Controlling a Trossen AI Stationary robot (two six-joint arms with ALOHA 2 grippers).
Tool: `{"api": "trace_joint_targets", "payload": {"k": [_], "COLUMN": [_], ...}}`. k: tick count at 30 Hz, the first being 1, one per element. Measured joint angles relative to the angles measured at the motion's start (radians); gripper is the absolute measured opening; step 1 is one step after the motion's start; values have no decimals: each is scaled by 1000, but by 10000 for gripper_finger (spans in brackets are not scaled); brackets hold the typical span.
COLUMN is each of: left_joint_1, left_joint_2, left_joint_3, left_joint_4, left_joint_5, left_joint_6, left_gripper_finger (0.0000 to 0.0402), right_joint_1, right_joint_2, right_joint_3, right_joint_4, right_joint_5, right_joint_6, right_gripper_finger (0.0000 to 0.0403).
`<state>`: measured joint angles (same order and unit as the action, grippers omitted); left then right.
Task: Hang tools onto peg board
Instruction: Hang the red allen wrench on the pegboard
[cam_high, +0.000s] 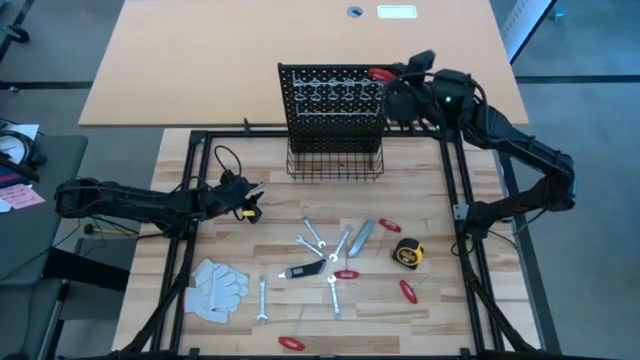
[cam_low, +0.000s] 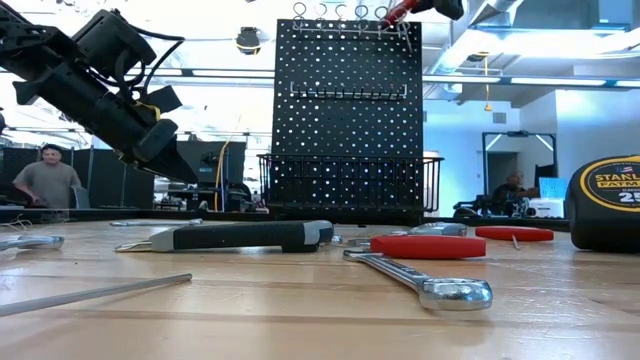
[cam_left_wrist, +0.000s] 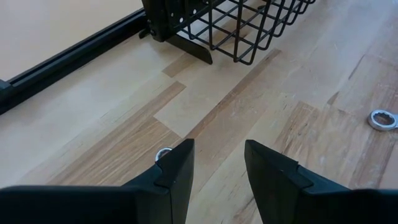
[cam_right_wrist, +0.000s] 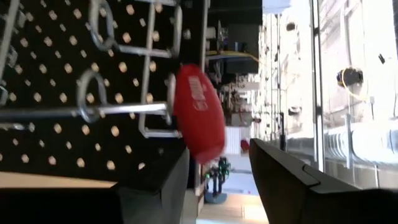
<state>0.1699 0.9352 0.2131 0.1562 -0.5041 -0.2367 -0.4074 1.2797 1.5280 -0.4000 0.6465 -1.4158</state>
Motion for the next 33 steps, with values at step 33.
{"api": "trace_joint_targets", "payload": {"k": [33], "left_joint_1": [-42], "left_joint_2": [0], "left_joint_3": [1], "left_joint_4": [66], "left_joint_5": [1], "left_joint_6": [-11], "left_gripper_finger": [138], "right_joint_1": [624], "right_joint_2": [-15], "right_joint_3": [-339], "right_joint_4": [-490], "right_joint_5": [-522], "right_joint_6": [1533], "right_gripper_finger": [156]}}
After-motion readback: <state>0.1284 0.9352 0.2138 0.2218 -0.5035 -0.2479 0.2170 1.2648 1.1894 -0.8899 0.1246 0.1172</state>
